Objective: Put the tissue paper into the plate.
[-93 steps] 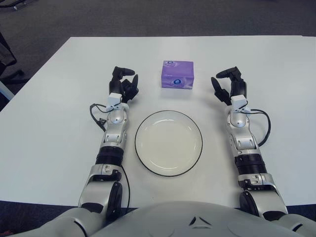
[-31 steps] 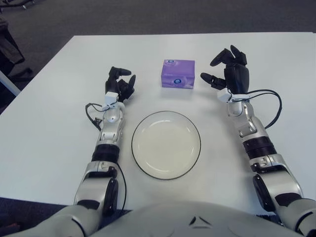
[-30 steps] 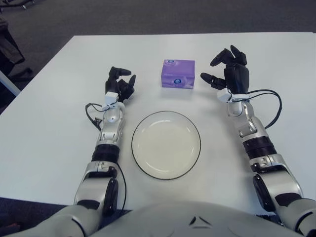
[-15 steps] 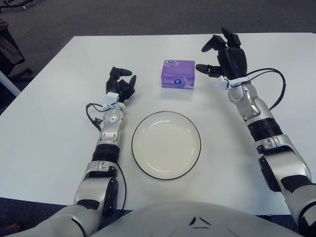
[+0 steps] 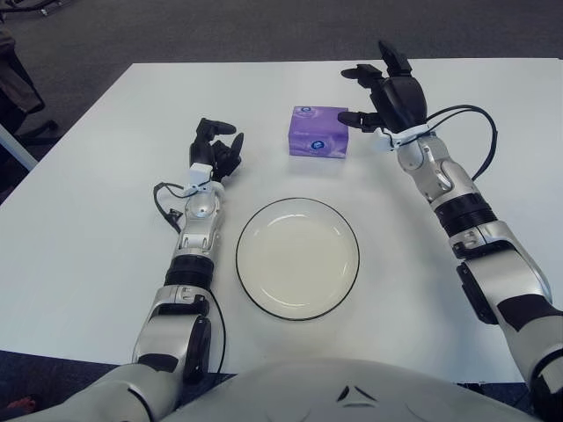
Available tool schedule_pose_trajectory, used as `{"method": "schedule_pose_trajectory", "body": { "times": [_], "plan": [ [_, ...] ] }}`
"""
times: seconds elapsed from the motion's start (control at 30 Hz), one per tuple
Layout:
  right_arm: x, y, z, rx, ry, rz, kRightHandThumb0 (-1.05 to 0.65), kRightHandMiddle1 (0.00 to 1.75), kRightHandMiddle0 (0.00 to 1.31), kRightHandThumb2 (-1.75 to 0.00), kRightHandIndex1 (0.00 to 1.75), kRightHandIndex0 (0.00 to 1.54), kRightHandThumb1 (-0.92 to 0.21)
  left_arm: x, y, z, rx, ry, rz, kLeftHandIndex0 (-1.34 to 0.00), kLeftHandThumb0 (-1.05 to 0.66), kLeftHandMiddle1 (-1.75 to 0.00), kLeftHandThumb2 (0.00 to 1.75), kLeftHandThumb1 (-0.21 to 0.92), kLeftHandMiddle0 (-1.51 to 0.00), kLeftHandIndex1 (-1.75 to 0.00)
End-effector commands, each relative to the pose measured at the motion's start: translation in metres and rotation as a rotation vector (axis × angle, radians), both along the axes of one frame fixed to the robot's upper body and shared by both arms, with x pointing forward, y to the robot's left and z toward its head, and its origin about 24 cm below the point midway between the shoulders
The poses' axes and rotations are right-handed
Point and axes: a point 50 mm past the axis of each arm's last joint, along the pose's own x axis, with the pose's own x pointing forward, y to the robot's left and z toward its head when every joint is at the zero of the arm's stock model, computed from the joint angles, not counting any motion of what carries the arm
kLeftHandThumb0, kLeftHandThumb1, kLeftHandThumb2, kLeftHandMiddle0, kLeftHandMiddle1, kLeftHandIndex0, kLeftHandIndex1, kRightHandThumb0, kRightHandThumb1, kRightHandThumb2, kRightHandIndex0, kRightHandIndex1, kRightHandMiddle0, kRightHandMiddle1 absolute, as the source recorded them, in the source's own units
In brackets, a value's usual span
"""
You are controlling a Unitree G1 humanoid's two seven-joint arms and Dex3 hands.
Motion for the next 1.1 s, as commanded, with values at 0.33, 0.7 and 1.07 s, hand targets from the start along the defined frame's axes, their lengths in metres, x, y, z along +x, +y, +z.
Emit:
{"method": "schedule_pose_trajectory", "body": {
  "times": [0.33,0.7,1.07],
  "plan": [
    [0.010,0.019,0.003,-0.016,0.107,0.055,-0.60,0.09,0.53,-0.80,0.00,0.65,-0.92,-0.028,0.002,-0.051,-0.014,0.183,0.028,-0.43,-0.36,-1.75,0.31,0.92,-0.75,-1.52],
    [0.022,0.029,-0.014,-0.040,0.205,0.049,-0.62,0.07,0.53,-0.83,0.00,0.63,-0.92,-0.029,0.001,-0.051,-0.012,0.179,0.029,-0.42,-0.36,-1.75,0.34,0.91,-0.77,-1.54],
    [0.023,0.040,-0.028,-0.074,0.296,0.067,-0.63,0.06,0.53,-0.84,0.00,0.60,-0.92,-0.030,0.000,-0.049,-0.012,0.175,0.032,-0.40,-0.36,-1.75,0.44,0.86,-0.79,-1.57]
  ]
}}
